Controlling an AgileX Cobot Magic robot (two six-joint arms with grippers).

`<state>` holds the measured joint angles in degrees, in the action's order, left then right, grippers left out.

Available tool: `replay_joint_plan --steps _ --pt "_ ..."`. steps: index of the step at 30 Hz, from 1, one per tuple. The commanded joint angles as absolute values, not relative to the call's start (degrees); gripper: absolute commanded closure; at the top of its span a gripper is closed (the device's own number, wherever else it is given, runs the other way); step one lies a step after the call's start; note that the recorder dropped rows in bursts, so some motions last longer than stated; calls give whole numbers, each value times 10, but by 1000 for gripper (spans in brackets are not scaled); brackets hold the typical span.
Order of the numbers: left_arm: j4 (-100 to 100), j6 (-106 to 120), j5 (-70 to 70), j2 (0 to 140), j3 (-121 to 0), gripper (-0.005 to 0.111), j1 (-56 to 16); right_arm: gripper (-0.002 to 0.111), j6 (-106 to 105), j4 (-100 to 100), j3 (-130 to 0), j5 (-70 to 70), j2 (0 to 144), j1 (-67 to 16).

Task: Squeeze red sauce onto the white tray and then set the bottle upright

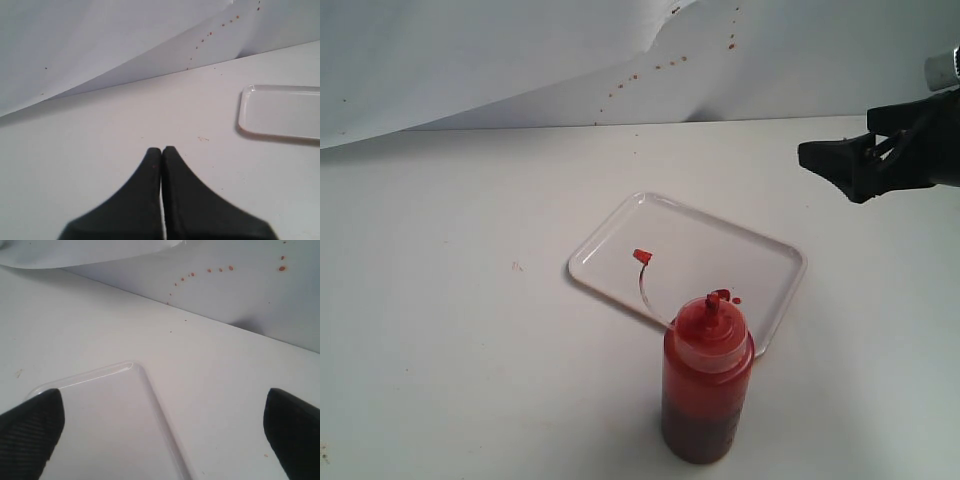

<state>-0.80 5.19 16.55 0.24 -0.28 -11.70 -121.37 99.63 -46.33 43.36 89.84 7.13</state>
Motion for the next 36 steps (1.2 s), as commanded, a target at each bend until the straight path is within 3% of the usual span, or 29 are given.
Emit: replay_joint_plan --steps 1,14,36 --pt "-11 47 165 0 0 107 -116 3 -1211 999 -468 441 898 74" --pt "0 -28 169 0 0 107 -46 3 -1211 999 -468 441 898 74" --pt "0 -28 163 0 0 107 -42 3 -1211 999 -468 441 898 74"
